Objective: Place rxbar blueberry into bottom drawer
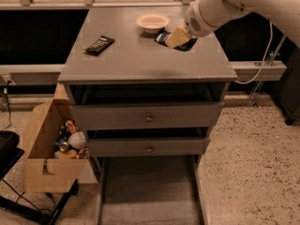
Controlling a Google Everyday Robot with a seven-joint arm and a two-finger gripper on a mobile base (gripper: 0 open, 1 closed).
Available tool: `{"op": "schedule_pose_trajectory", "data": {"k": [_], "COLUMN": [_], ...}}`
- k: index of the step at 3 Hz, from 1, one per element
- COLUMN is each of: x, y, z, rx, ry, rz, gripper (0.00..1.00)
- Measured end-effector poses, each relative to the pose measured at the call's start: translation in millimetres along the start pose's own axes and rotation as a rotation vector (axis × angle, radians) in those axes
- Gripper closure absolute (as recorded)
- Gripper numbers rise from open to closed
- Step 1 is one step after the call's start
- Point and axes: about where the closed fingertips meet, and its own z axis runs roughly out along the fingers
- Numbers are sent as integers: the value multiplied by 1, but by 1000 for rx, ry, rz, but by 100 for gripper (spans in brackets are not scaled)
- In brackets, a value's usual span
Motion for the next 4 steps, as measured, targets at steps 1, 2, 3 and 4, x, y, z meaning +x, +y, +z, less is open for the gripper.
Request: {"op": "schedule_pose_trajectory", "data": {"k": [1, 2, 3, 4], "x": [16, 121, 239, 317], "y": [18, 21, 26, 42], "z": [-70, -173, -190, -171], "rx": [116, 254, 247, 139], "ry": [-8, 7, 76, 118], "rz": [51, 175, 293, 407], "gripper": [100, 100, 100, 100]}}
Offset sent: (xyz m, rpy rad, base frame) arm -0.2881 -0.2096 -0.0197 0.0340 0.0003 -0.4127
